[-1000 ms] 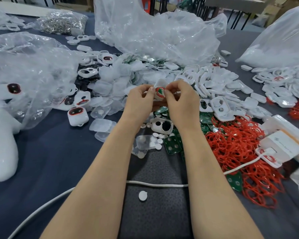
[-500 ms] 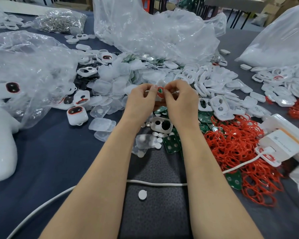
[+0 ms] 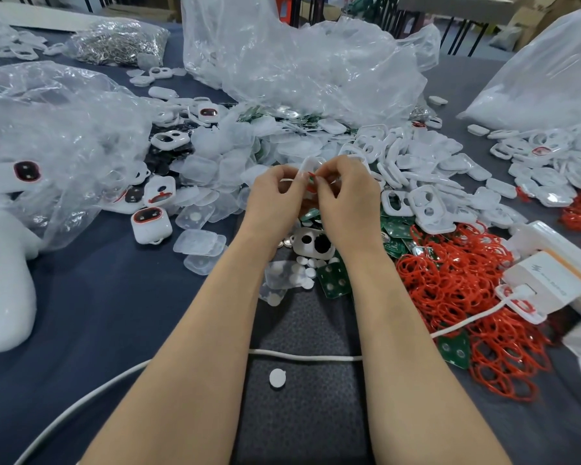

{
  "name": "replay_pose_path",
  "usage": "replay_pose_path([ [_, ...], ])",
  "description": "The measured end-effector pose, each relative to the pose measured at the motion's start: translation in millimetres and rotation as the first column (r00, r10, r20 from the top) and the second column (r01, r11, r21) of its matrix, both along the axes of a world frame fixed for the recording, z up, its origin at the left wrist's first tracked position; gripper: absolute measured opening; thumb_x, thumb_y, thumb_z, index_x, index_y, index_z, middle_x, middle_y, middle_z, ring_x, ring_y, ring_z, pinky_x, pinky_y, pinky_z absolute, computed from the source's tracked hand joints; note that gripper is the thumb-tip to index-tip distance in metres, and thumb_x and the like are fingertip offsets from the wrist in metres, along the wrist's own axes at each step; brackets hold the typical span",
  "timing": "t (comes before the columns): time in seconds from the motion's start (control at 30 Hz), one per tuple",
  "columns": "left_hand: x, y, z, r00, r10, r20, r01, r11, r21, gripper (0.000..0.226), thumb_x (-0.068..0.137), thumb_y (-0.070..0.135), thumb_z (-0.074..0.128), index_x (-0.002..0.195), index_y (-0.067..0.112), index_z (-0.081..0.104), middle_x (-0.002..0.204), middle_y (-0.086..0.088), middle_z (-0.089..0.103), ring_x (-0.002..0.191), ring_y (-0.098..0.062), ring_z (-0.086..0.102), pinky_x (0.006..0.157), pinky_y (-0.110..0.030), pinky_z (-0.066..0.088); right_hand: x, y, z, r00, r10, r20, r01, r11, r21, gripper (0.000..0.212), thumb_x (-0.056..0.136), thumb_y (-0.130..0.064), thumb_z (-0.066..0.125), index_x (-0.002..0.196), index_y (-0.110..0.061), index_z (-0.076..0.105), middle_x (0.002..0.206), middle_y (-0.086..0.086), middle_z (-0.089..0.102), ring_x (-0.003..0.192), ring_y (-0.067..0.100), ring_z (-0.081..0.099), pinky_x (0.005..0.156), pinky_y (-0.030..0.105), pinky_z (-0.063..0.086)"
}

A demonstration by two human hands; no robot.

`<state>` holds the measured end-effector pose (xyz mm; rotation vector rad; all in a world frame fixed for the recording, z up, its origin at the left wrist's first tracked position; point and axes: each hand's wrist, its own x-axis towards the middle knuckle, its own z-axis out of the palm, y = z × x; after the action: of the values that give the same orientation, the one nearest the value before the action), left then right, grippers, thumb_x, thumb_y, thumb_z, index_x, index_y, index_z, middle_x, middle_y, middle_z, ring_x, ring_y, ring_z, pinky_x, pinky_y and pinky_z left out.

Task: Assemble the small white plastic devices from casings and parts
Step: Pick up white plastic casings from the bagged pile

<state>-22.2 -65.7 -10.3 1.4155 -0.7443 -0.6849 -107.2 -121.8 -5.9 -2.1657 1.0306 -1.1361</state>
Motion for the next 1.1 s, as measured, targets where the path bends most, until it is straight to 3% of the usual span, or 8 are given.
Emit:
replay_pose_path([
  [0.1,1.8,1.3,2.4,0.995,-0.037,-0.095,0.034,0.999,-0.030,0.019,0.100,0.021,0.049,0.089,0.015,0.062,0.073,0.001,0.071,0.065,-0.007,0.070,0.061,-0.016,0.054,-3.9,-1.4,1.4,1.000,0.011,0.028,-0.011,1.000,-0.011,0.007,0.088,-0.004,0.059,0.091,-0.004,0.065,0.090,0.007,0.064,0.082,0.020,0.059,0.076,0.029,0.047],
  [0.23,0.7,2.6,3.3,0.995,-0.039,-0.093,0.036,0.999,-0.032,0.021,0.102,0.018,0.045,0.088,0.014,0.061,0.073,-0.001,0.069,0.062,-0.007,0.070,0.058,-0.016,0.053,-6.0,-2.6,2.4,0.999,0.035,0.038,-0.036,0.999,0.039,0.007,0.089,-0.005,0.060,0.092,-0.005,0.066,0.091,0.008,0.066,0.083,0.020,0.061,0.078,0.033,0.049],
  [0.4,0.7,3.6,5.1,0.990,-0.037,-0.133,0.034,0.999,-0.031,0.022,0.102,0.016,0.045,0.087,0.012,0.061,0.068,0.001,0.068,0.060,-0.010,0.070,0.056,-0.015,0.052,-7.4,-3.1,3.7,0.998,0.050,0.041,-0.052,0.997,0.063,0.006,0.088,-0.007,0.060,0.090,-0.008,0.065,0.089,0.004,0.065,0.079,0.014,0.058,0.071,0.017,0.045],
  [0.63,0.1,2.8,5.3,0.990,-0.027,-0.140,0.024,0.999,-0.022,0.022,0.102,0.018,0.044,0.087,0.014,0.061,0.068,0.003,0.069,0.061,-0.012,0.071,0.055,-0.016,0.052,-8.0,-2.0,5.6,0.996,0.063,0.069,-0.071,0.990,0.124,0.006,0.089,-0.007,0.060,0.089,-0.009,0.066,0.080,-0.005,0.061,0.079,0.018,0.062,0.076,0.035,0.052],
  [0.73,0.3,1.9,4.9,0.992,-0.018,-0.128,0.019,1.000,0.004,0.022,0.102,0.020,0.043,0.088,0.017,0.059,0.079,-0.001,0.069,0.063,-0.013,0.072,0.061,-0.020,0.057,-8.9,-3.1,6.6,0.994,0.072,0.083,-0.086,0.980,0.177,0.007,0.089,-0.008,0.061,0.090,-0.014,0.065,0.077,-0.008,0.060,0.076,0.016,0.061,0.076,0.038,0.053],
  [0.83,1.4,0.9,5.3,0.987,-0.007,-0.158,0.008,1.000,0.004,0.023,0.103,0.020,0.041,0.087,0.015,0.058,0.080,-0.003,0.069,0.064,-0.014,0.072,0.062,-0.021,0.058,-9.7,-3.6,7.5,0.990,0.084,0.110,-0.107,0.969,0.224,0.009,0.089,-0.006,0.060,0.090,-0.014,0.064,0.082,0.002,0.064,0.080,0.024,0.064,0.076,0.045,0.054],
  [0.93,1.1,-0.6,3.7,0.998,0.012,-0.063,-0.010,1.000,0.030,0.022,0.103,0.021,0.040,0.091,0.015,0.058,0.085,-0.007,0.069,0.073,-0.018,0.072,0.064,-0.022,0.057,-9.1,-1.8,7.4,0.991,0.077,0.109,-0.097,0.977,0.188,0.009,0.089,-0.005,0.059,0.090,-0.012,0.065,0.082,0.002,0.064,0.079,0.023,0.064,0.076,0.044,0.054],
  [1.1,-0.1,-1.9,2.1,0.999,0.025,0.043,-0.027,0.999,0.043,0.024,0.103,0.020,0.040,0.088,0.016,0.058,0.088,-0.010,0.070,0.085,-0.027,0.071,0.082,-0.041,0.058,-7.6,-1.0,5.7,0.993,0.059,0.105,-0.073,0.988,0.136,0.008,0.087,-0.003,0.059,0.087,-0.007,0.066,0.085,0.007,0.065,0.077,0.023,0.063,0.075,0.041,0.053],
])
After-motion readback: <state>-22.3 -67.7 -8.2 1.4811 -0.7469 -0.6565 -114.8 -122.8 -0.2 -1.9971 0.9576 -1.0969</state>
